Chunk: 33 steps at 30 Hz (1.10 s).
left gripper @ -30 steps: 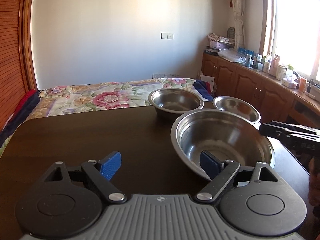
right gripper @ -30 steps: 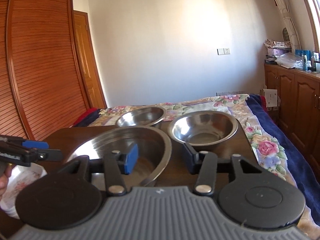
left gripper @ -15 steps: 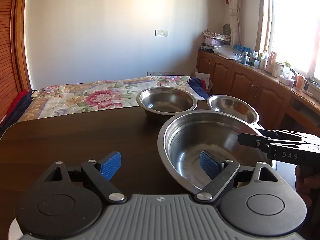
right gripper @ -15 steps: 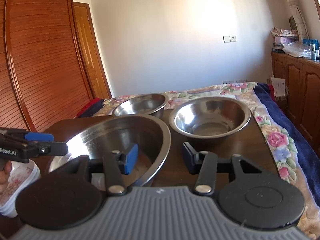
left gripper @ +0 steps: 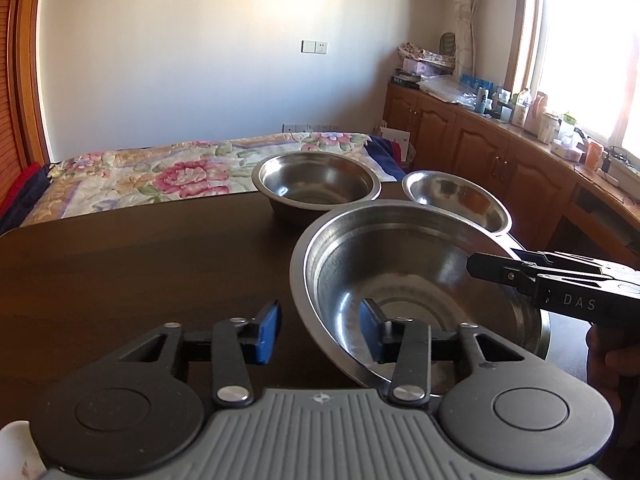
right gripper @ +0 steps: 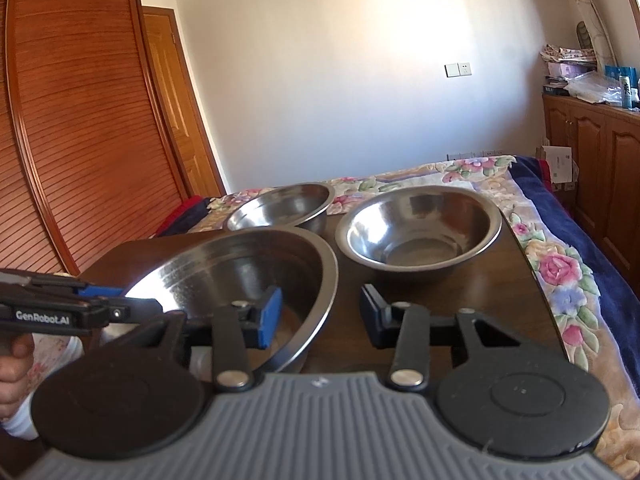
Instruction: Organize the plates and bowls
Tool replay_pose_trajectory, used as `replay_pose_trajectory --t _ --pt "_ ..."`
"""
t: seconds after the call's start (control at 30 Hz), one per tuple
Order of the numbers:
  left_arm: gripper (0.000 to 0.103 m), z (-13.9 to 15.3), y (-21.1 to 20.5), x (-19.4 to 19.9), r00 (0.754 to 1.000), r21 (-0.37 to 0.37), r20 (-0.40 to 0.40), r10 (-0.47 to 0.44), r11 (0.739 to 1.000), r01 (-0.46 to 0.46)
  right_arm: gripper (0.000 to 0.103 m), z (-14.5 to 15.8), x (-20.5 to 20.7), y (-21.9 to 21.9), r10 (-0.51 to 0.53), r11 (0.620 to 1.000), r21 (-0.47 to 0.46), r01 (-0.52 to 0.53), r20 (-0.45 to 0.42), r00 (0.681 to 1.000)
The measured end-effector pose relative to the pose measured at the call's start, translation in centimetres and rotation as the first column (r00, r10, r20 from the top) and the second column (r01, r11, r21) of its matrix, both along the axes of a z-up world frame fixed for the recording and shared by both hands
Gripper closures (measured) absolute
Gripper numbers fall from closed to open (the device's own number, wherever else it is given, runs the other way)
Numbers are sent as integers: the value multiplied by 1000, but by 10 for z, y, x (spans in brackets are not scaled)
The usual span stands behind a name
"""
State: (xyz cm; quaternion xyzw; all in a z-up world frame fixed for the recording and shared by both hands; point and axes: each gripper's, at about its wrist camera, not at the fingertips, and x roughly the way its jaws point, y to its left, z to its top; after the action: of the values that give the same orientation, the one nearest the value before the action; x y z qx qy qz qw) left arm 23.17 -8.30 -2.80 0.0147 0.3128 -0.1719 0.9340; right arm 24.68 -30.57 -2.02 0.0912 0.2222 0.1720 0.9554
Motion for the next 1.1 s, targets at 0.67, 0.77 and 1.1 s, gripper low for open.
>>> replay_pose_trajectory --t 0.67,0.77,1.1 --pt "73 1 -5 -3 1000 -2 -15 -19 1000 19 78 -2 3 -6 32 998 57 -32 -6 999" --pt "73 4 -4 -8 1000 -8 -9 -16 1000 15 80 -1 3 -6 34 997 66 -33 -4 999" --pt "73 19 9 -36 1000 -26 26 -15 1000 16 80 20 -27 7 41 999 34 -42 35 999"
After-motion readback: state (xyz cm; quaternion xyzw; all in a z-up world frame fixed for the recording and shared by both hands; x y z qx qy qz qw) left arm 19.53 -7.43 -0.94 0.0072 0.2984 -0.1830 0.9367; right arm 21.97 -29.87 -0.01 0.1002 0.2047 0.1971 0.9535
